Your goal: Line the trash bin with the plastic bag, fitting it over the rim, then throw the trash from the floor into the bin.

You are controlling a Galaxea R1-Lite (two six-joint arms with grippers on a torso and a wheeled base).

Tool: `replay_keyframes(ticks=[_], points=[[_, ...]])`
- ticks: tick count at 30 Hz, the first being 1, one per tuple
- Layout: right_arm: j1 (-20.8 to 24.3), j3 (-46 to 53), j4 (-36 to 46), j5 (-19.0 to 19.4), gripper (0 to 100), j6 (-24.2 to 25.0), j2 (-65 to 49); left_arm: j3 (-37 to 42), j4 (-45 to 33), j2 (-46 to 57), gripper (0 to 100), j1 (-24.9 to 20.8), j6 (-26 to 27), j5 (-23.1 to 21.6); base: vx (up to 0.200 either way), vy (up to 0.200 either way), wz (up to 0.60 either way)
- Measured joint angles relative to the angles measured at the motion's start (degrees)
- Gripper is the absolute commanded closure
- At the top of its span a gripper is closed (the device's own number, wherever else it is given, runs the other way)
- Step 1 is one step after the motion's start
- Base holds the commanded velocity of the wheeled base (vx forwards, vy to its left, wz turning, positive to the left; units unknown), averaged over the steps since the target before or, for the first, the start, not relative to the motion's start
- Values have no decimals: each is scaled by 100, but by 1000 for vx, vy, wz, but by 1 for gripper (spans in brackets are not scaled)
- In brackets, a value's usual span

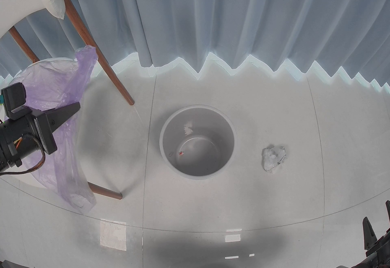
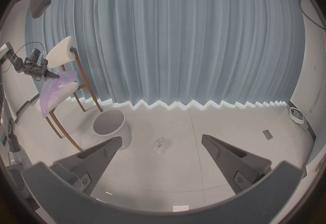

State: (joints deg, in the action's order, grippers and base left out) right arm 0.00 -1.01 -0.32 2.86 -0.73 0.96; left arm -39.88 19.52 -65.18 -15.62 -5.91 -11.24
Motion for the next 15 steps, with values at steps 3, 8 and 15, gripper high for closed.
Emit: replay_keyframes(ticks=[3,8,15], points=[[0,0,0,0,0,0,0,-50,7,44,100,-444,-194,-74,0,0,0],[0,0,0,-7,0,2,0,-182,22,72,100,-1296,-473,-116,0,0,0],[0,0,0,-27,0,11,0,-466,43,-2,100,-2259,-681,-148,0,0,0]])
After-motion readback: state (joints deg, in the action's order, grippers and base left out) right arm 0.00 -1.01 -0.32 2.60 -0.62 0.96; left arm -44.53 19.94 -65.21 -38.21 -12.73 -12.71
